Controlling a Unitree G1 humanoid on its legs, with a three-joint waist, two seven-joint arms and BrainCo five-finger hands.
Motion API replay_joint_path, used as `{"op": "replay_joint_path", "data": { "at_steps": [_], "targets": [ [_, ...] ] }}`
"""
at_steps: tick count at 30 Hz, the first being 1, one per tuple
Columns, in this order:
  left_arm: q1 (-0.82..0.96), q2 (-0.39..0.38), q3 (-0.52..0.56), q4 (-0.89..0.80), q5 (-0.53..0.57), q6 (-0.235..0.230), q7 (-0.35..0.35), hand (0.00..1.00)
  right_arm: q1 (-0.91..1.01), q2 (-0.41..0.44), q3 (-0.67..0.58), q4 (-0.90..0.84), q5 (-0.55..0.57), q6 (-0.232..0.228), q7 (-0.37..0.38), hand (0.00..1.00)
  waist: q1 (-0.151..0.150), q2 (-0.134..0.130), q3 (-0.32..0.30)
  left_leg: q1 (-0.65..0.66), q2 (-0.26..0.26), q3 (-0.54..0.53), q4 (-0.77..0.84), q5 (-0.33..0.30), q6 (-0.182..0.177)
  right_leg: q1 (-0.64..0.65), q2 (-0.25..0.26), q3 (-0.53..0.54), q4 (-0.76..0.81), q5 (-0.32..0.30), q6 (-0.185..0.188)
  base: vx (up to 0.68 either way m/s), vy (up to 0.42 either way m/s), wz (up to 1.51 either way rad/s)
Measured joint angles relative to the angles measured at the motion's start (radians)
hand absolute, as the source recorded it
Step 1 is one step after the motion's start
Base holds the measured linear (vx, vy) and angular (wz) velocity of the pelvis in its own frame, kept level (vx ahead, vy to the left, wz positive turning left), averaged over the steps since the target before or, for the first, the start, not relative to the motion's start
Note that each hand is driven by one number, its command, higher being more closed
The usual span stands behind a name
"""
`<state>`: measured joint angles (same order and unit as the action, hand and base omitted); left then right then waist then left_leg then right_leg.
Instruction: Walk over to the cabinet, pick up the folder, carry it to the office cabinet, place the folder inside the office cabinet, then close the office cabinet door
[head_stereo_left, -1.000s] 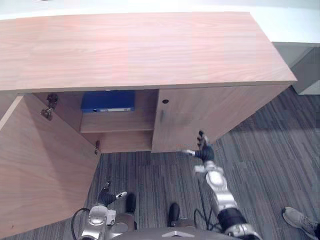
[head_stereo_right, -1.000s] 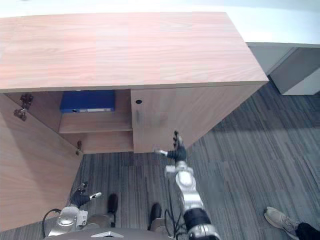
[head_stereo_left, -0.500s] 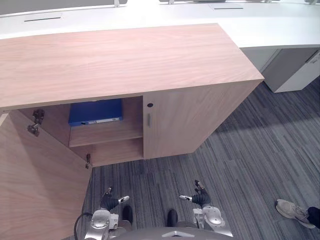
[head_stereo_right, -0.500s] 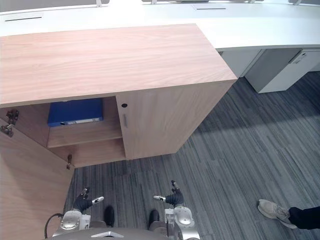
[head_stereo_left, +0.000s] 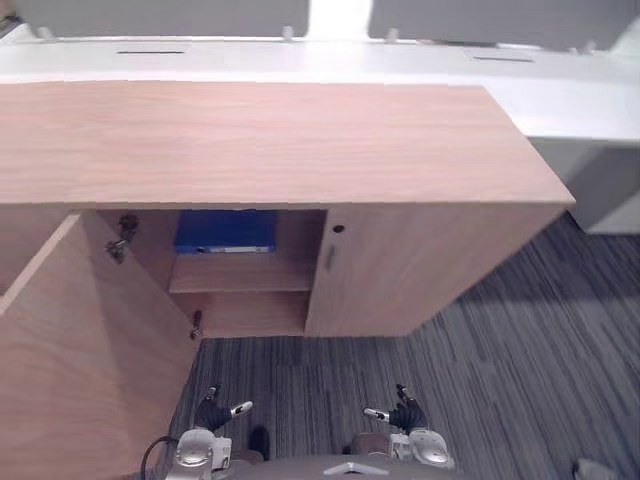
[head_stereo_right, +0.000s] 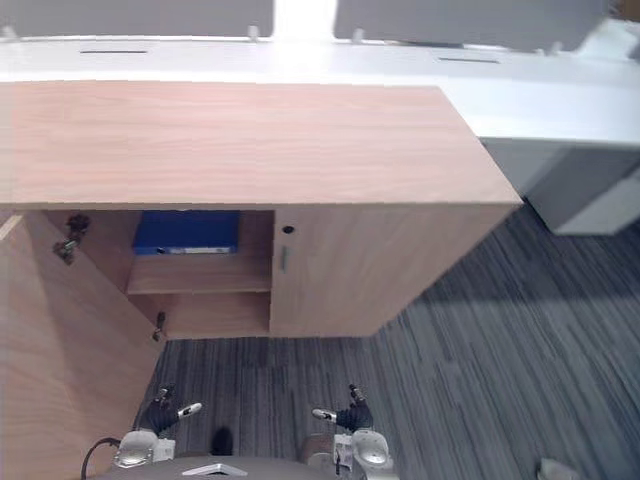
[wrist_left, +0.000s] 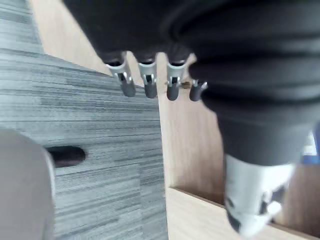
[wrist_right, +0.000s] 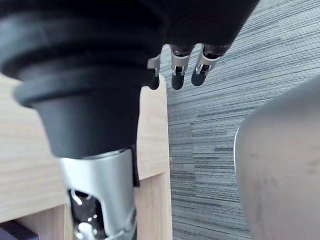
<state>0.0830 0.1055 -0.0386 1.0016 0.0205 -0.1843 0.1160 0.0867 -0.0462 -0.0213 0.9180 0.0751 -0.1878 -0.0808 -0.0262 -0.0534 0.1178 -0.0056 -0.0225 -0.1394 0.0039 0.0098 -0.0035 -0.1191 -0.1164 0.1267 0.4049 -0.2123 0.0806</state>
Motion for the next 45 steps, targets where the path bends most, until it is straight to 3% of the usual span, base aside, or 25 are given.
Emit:
{"op": "replay_joint_path", "data": {
  "at_steps": [1, 2, 3, 4, 7, 9, 10, 12, 13, 15, 16, 18, 22, 26, 29, 33, 38, 45],
  "targets": [
    [0.0, 0.008, 0.004, 0.0, -0.002, 0.003, 0.0, 0.0, 0.003, 0.007, 0.001, 0.001, 0.004, 0.0, 0.008, 0.0, 0.001, -0.017, -0.005, -0.022, -0.023, -0.036, 0.019, -0.002, -0.006, 0.014, -0.013, -0.003, -0.065, 0.024, 0.005, 0.04, -0.17, 1.12],
    [0.0, 0.007, 0.011, 0.002, -0.005, 0.005, 0.0, 0.0, 0.004, 0.008, 0.0, 0.003, 0.006, 0.001, 0.008, 0.0, 0.002, -0.022, -0.008, -0.027, -0.029, -0.049, 0.018, 0.001, -0.011, 0.026, -0.022, -0.012, -0.079, 0.005, 0.026, 0.04, -0.215, 0.86],
    [0.0, -0.001, 0.028, 0.002, -0.02, 0.006, 0.002, 0.0, 0.002, 0.002, -0.002, 0.003, 0.009, 0.008, 0.008, 0.0, 0.012, -0.012, -0.009, -0.03, -0.019, -0.073, 0.007, 0.012, -0.026, 0.05, -0.02, -0.035, -0.119, -0.007, 0.033, 0.01, -0.191, 0.61],
    [0.001, -0.015, 0.037, 0.002, -0.02, 0.007, 0.003, 0.0, -0.008, -0.005, -0.005, 0.001, 0.009, 0.008, 0.007, 0.0, 0.015, 0.015, -0.01, -0.043, -0.003, -0.089, 0.002, 0.022, -0.037, 0.052, -0.009, -0.062, -0.133, 0.002, 0.022, -0.01, -0.176, 0.61],
    [-0.009, -0.051, 0.037, 0.003, -0.039, 0.008, 0.001, 0.0, -0.019, -0.015, -0.042, 0.001, 0.011, 0.009, 0.006, 0.0, 0.004, 0.057, -0.003, -0.082, 0.027, -0.084, -0.02, 0.066, -0.06, 0.072, 0.008, -0.18, -0.147, 0.01, 0.009, -0.06, -0.132, 1.0],
    [-0.019, -0.056, 0.037, 0.001, -0.039, 0.008, 0.002, 0.0, -0.019, -0.023, -0.045, 0.001, 0.013, 0.009, 0.003, 0.0, -0.005, 0.052, -0.001, -0.12, 0.053, 0.103, 0.041, 0.042, -0.04, 0.086, -0.003, -0.258, -0.147, 0.008, -0.007, -0.09, -0.058, 1.06],
    [-0.031, -0.053, 0.038, -0.005, -0.04, 0.008, 0.002, 0.0, -0.023, -0.024, -0.065, 0.0, 0.014, 0.008, 0.002, 0.0, -0.008, 0.039, 0.004, -0.144, 0.076, 0.272, 0.143, -0.004, -0.018, 0.087, -0.023, -0.292, -0.143, 0.006, -0.011, -0.07, -0.019, 0.68],
    [-0.025, -0.056, 0.037, -0.005, -0.04, 0.008, 0.002, 0.0, -0.024, -0.04, -0.07, -0.002, 0.014, 0.008, -0.014, 0.0, -0.01, 0.04, 0.005, -0.147, 0.096, 0.415, 0.263, -0.084, -0.005, 0.097, -0.047, -0.318, -0.129, 0.005, -0.006, -0.03, 0.033, 0.56],
    [-0.025, -0.057, 0.038, -0.006, -0.039, 0.008, 0.001, 0.0, -0.027, -0.045, -0.07, -0.002, 0.014, 0.008, -0.017, 0.0, -0.01, 0.052, 0.003, -0.149, 0.094, 0.415, 0.263, -0.088, -0.001, 0.099, -0.041, -0.321, -0.125, 0.002, 0.0, -0.08, 0.091, 0.45],
    [-0.018, -0.042, 0.038, -0.009, -0.039, 0.009, 0.002, 0.0, -0.035, -0.035, -0.067, -0.001, 0.014, 0.009, -0.016, 0.0, -0.01, 0.043, 0.005, -0.136, 0.052, 0.383, 0.19, -0.051, 0.016, 0.103, -0.041, -0.308, -0.167, -0.002, -0.002, -0.12, 0.087, 0.49],
    [-0.014, -0.026, 0.038, -0.009, -0.039, 0.01, 0.002, 0.0, -0.026, -0.03, -0.071, -0.001, 0.015, 0.009, -0.016, 0.0, -0.019, 0.025, -0.005, -0.093, 0.021, 0.359, 0.057, 0.01, 0.011, 0.119, -0.039, -0.306, -0.205, 0.008, -0.012, -0.07, 0.065, 0.62],
    [-0.008, -0.026, 0.043, -0.007, -0.039, 0.012, 0.002, 0.0, -0.017, -0.03, -0.083, 0.0, 0.018, 0.009, -0.017, 0.0, -0.029, 0.036, 0.003, -0.019, -0.004, 0.347, -0.097, 0.093, 0.02, 0.152, -0.039, -0.311, -0.234, 0.022, 0.001, -0.07, 0.071, 0.56],
    [0.009, -0.023, 0.06, -0.007, -0.039, 0.014, 0.012, 0.0, -0.013, -0.005, -0.082, 0.004, 0.018, 0.015, -0.017, 0.0, -0.032, 0.051, 0.005, -0.001, -0.013, 0.317, -0.097, 0.097, 0.025, 0.195, -0.034, -0.31, -0.261, 0.03, 0.0, -0.05, 0.033, 0.22],
    [0.017, -0.027, 0.085, -0.007, -0.046, 0.012, 0.015, 0.0, -0.018, -0.001, -0.082, 0.014, 0.018, 0.017, -0.018, 0.0, -0.03, 0.047, 0.009, 0.023, -0.018, 0.305, -0.097, 0.097, 0.026, 0.235, -0.034, -0.319, -0.283, 0.04, 0.009, -0.01, -0.001, 0.1],
    [0.016, -0.023, 0.188, -0.011, -0.084, 0.009, 0.029, 0.0, -0.03, -0.002, -0.083, 0.029, 0.018, 0.017, -0.025, 0.0, -0.027, 0.046, 0.009, 0.024, -0.018, 0.303, -0.097, 0.096, 0.027, 0.241, -0.032, -0.322, -0.29, 0.042, 0.009, 0.0, -0.002, 0.01],
    [0.008, 0.05, 0.345, -0.088, -0.157, 0.004, 0.081, 0.0, -0.041, -0.004, -0.093, 0.04, 0.017, 0.017, -0.032, 0.0, -0.01, 0.045, 0.016, 0.025, -0.019, 0.303, -0.097, 0.088, 0.027, 0.25, -0.032, -0.324, -0.304, 0.042, 0.009, 0.05, -0.012, 0.01],
    [-0.036, 0.228, 0.501, -0.168, -0.199, -0.028, 0.134, 0.0, -0.069, -0.013, -0.098, 0.038, 0.012, 0.016, -0.034, 0.0, 0.014, 0.034, 0.024, 0.029, -0.026, 0.303, -0.097, 0.068, 0.027, 0.271, -0.033, -0.322, -0.327, 0.051, 0.01, 0.09, -0.016, -0.01],
    [-0.081, 0.384, 0.536, -0.265, -0.212, -0.046, 0.165, 0.0, -0.082, -0.043, -0.054, 0.037, 0.005, 0.013, -0.037, 0.0, 0.036, 0.031, 0.027, 0.062, -0.012, 0.303, -0.097, 0.042, 0.022, 0.294, -0.01, -0.271, -0.324, 0.076, -0.032, 0.11, -0.02, -0.01]
  ]
}}
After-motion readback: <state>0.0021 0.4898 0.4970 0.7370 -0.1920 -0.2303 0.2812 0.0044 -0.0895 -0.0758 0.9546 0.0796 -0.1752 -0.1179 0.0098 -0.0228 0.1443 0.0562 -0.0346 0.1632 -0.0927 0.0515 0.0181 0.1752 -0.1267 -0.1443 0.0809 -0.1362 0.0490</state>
